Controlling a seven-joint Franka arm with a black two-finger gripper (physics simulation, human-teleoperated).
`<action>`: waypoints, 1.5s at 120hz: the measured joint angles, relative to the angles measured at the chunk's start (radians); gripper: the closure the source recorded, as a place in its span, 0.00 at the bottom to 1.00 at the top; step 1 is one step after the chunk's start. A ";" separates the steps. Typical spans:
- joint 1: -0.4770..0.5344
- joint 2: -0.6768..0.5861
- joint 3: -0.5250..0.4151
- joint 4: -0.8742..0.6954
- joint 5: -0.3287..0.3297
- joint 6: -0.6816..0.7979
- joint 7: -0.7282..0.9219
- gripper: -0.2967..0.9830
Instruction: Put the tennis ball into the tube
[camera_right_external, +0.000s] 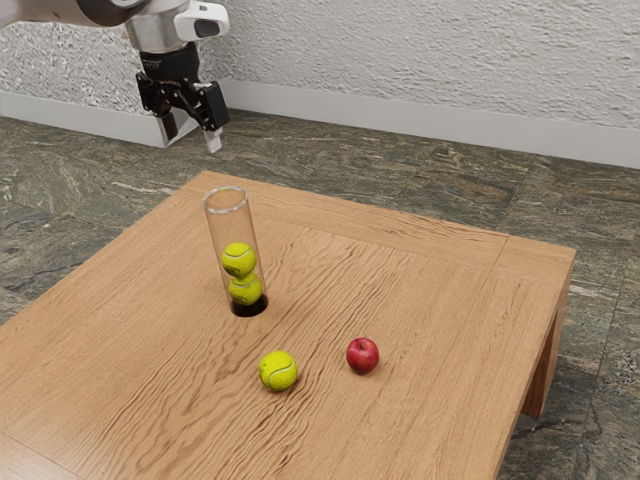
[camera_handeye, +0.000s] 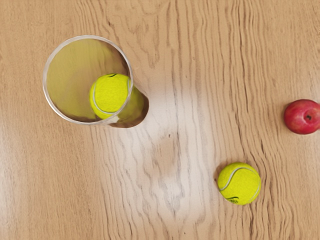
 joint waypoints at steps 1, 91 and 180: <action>0.000 0.000 0.000 0.000 0.000 0.000 0.000 0.23; -0.064 -0.186 -0.024 -0.462 -0.036 0.162 0.005 0.23; -0.132 0.001 -0.025 -0.767 -0.084 0.637 -0.002 0.23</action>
